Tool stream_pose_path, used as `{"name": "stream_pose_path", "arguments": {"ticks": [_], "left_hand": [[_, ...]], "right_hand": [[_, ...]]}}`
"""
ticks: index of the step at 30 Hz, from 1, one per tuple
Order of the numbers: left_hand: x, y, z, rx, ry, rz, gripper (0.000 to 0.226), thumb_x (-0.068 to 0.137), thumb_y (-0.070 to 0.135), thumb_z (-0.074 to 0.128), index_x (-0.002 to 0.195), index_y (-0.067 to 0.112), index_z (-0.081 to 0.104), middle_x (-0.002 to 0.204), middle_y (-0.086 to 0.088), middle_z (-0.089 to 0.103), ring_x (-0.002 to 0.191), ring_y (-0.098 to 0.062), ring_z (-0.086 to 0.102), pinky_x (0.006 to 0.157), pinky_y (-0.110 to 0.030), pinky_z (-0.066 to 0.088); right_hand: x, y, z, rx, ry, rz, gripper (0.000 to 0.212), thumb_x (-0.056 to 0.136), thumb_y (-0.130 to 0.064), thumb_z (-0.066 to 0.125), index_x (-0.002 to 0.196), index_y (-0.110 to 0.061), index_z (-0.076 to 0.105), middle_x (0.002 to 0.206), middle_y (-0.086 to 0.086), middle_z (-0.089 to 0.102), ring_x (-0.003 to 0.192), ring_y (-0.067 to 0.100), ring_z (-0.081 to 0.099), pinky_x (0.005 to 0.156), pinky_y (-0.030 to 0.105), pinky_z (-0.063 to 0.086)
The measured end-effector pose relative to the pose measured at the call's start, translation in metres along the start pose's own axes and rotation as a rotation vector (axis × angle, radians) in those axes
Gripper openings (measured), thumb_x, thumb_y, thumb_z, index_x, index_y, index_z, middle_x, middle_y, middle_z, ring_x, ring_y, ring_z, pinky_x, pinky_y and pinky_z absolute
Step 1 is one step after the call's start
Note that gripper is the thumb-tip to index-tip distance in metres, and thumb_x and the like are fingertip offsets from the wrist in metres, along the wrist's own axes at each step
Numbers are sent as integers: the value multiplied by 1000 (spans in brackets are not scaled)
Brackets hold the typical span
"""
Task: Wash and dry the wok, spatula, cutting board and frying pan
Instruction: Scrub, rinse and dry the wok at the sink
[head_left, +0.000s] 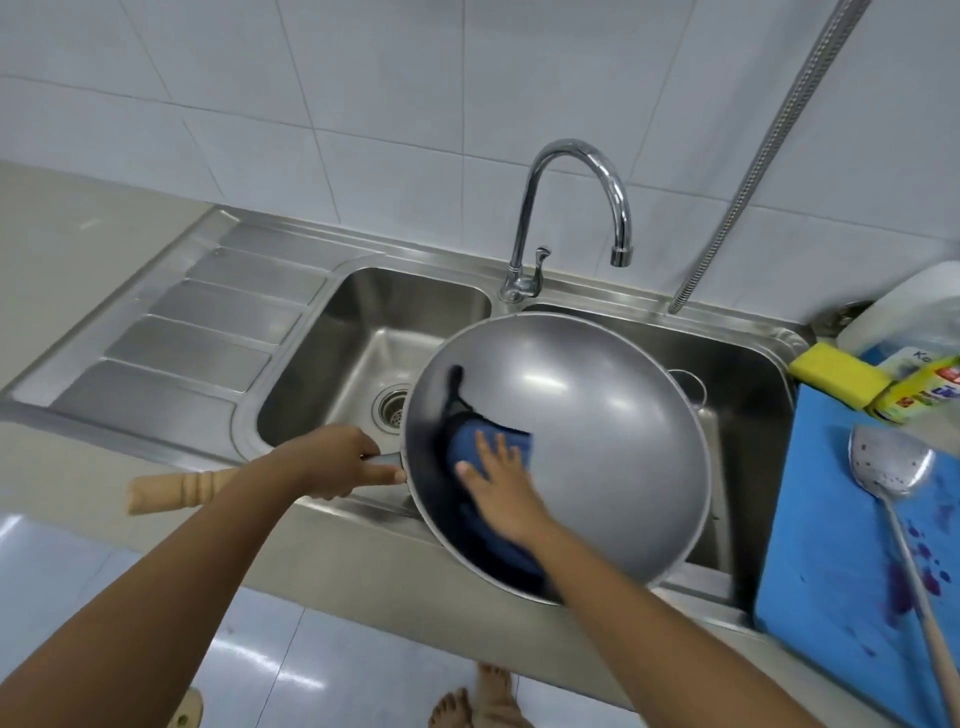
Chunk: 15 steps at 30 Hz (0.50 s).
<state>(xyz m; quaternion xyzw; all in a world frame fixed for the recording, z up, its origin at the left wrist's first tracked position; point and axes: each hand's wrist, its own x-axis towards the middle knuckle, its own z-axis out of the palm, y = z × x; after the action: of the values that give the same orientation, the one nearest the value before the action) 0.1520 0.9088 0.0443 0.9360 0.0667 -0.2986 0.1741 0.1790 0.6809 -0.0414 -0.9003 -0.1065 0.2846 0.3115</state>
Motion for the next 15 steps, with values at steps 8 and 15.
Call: {"name": "stream_pose_path", "arguments": {"ticks": [8,15], "left_hand": [[-7,21,6,144,68,-49,56,81,72,55,60,20,46,62,2,48,56,-13,43,60,-32,38],[-4,23,6,103,32,-66,59,80,75,54,62,18,47,65,2,53,60,-13,48,63,-32,40]], "right_hand": [[106,-32,-57,-171,418,-177,63,102,-23,37,155,-29,5,161,18,4,147,37,12,116,51,16],[99,80,-117,-604,695,151,76,94,-10,41,155,-33,2,162,16,-2,148,40,0,117,57,-2]]}}
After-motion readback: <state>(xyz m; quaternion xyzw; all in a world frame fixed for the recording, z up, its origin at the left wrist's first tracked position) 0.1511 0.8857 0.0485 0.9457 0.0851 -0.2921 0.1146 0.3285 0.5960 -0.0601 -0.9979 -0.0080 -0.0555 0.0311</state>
